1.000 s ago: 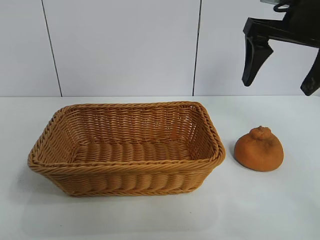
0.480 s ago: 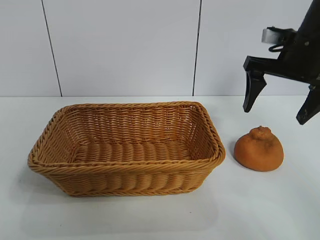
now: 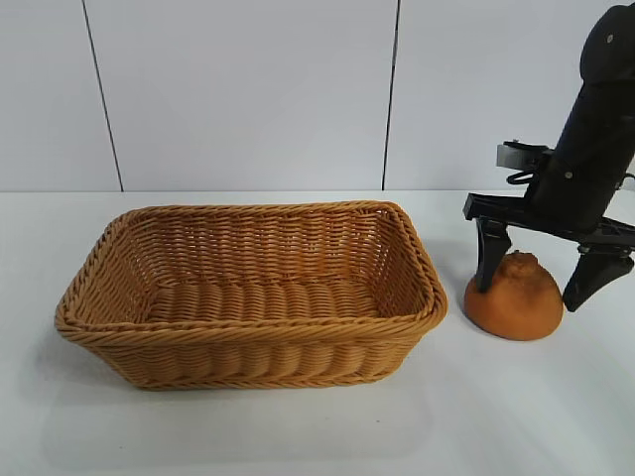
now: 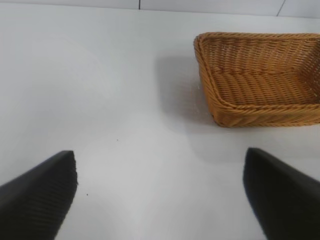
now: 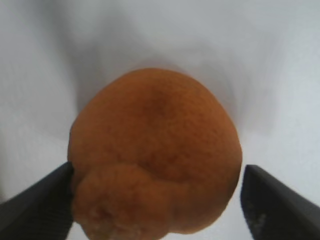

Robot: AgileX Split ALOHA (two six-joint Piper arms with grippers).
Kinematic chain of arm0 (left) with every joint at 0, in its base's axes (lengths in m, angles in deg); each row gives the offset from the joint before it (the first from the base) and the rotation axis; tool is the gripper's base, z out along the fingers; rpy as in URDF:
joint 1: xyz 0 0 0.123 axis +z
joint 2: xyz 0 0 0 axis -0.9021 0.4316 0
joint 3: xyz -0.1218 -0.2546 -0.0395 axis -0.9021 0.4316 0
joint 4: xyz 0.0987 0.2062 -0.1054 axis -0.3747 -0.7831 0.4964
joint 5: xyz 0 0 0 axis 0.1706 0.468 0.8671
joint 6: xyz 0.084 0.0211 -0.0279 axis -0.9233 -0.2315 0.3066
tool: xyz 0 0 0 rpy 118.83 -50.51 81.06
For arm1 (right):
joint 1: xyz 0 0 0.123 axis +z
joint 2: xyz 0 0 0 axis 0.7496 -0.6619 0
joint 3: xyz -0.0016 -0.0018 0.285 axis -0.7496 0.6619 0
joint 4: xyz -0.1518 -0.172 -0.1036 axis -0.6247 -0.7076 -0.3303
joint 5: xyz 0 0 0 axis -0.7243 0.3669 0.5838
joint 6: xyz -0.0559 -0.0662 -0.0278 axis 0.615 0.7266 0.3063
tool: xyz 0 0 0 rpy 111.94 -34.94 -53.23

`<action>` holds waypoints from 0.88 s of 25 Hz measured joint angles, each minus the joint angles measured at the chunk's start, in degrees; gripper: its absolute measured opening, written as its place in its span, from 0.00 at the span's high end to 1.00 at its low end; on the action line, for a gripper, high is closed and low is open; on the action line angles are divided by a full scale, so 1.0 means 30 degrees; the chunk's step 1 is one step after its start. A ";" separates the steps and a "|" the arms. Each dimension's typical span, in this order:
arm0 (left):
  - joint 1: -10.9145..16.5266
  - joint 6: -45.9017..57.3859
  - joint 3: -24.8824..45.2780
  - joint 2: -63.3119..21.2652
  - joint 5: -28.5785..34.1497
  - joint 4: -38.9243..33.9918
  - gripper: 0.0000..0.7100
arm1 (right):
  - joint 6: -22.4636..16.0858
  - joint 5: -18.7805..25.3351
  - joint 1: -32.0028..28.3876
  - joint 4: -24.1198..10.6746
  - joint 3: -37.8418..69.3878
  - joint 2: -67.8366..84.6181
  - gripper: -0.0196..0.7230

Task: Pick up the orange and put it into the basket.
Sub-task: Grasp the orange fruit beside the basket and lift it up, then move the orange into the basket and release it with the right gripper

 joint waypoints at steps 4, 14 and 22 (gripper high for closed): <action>0.0000 0.0000 0.0000 0.0000 0.0000 0.0000 0.09 | 0.0404 0.0236 0.0000 0.0000 -0.0028 0.0141 0.83; 0.0000 0.0000 0.0000 0.0000 0.0000 0.0017 0.09 | 0.1231 0.1518 0.0000 0.0152 -0.0025 0.4932 0.92; 0.0000 0.0000 0.0000 0.0000 0.0000 0.0017 0.09 | 0.1245 0.1778 0.0908 0.1484 -0.0025 0.7981 0.92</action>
